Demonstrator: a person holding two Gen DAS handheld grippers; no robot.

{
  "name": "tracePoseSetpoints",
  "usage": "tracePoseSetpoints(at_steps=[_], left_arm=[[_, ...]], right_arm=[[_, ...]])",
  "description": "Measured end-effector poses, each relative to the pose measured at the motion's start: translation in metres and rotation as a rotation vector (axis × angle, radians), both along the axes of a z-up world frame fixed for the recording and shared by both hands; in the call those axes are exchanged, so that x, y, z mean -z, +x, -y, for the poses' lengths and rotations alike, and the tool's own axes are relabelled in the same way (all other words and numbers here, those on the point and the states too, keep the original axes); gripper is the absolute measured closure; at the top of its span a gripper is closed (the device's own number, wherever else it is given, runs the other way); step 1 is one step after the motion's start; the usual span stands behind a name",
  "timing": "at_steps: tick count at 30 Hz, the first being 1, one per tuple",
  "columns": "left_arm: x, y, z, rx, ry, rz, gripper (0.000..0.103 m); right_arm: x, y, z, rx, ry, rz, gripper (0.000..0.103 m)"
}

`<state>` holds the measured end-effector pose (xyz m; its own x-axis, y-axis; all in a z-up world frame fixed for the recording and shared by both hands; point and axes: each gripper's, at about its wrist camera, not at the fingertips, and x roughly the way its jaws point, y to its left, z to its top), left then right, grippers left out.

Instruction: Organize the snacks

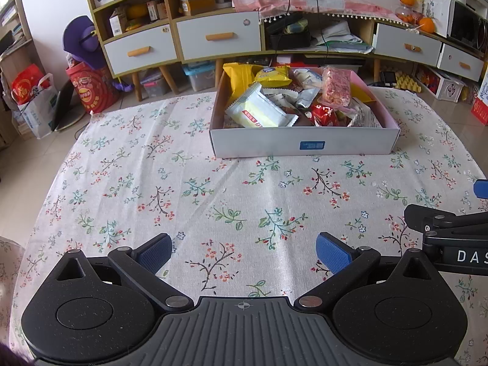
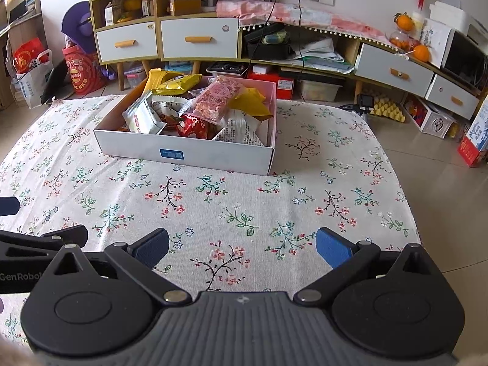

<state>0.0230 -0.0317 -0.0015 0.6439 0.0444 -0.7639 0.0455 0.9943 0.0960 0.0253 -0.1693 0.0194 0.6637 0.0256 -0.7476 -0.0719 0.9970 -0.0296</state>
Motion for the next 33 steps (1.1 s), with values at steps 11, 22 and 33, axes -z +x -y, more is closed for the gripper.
tracePoseSetpoints(at_steps=[11, 22, 33], left_arm=[[-0.0002, 0.0001, -0.0001, 0.001, 0.0, 0.0, 0.001], [-0.0001, 0.0, -0.0002, 0.001, 0.0, -0.001, 0.001], [-0.0001, 0.0, -0.0001, 0.0, 0.001, 0.0, 0.001]], right_arm=[[0.0, 0.0001, 0.0001, 0.0, -0.001, 0.0, 0.0], [-0.0004, -0.0001, 0.001, 0.002, -0.001, 0.0, 0.0], [-0.0011, -0.0006, 0.0022, 0.002, -0.002, 0.001, 0.0]])
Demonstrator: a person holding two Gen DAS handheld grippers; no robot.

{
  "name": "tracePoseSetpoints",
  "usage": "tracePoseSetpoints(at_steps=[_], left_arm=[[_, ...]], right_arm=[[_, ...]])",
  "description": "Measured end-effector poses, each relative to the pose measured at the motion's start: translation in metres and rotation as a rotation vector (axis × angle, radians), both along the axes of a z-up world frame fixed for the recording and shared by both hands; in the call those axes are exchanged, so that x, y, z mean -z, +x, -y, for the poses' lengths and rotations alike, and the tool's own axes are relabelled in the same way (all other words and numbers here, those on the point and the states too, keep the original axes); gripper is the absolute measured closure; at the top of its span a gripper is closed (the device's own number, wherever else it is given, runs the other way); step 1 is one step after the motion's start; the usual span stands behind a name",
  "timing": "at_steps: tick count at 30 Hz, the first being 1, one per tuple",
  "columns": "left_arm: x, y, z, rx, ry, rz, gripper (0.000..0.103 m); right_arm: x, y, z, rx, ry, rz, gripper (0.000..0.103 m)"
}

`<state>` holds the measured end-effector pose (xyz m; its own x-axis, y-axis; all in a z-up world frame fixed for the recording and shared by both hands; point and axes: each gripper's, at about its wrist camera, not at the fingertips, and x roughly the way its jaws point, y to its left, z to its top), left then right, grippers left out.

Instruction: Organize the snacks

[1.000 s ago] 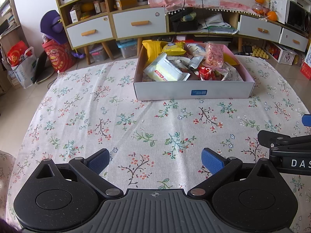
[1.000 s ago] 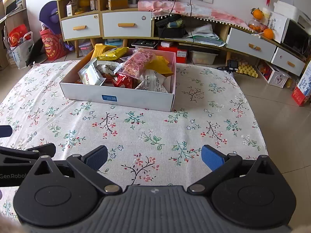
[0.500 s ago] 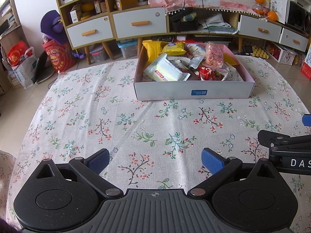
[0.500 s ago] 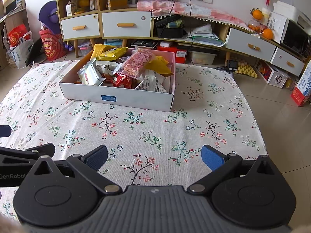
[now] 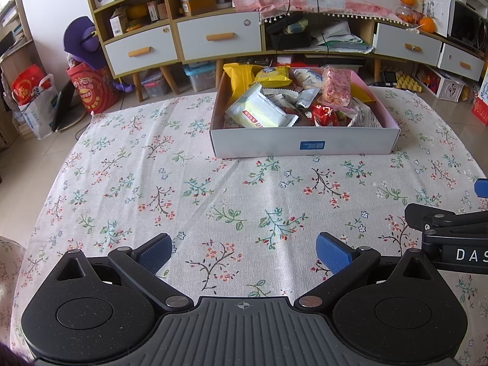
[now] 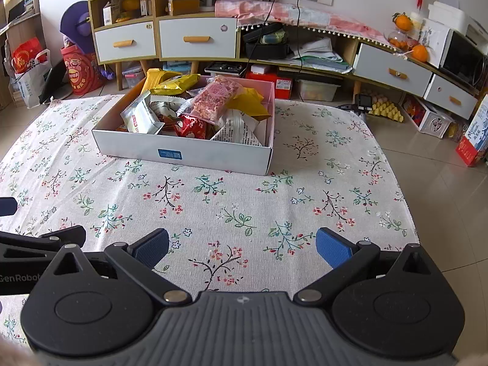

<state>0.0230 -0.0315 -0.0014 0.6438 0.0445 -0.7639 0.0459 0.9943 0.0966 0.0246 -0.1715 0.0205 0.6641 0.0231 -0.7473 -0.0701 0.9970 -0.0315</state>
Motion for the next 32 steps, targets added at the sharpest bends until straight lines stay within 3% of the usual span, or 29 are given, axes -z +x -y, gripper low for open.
tracePoseSetpoints(at_steps=[32], left_arm=[[0.0005, -0.0001, 0.0001, 0.004, 0.01, 0.003, 0.001]], right_arm=[[0.0006, 0.0003, -0.0011, -0.001, -0.001, -0.001, 0.0]])
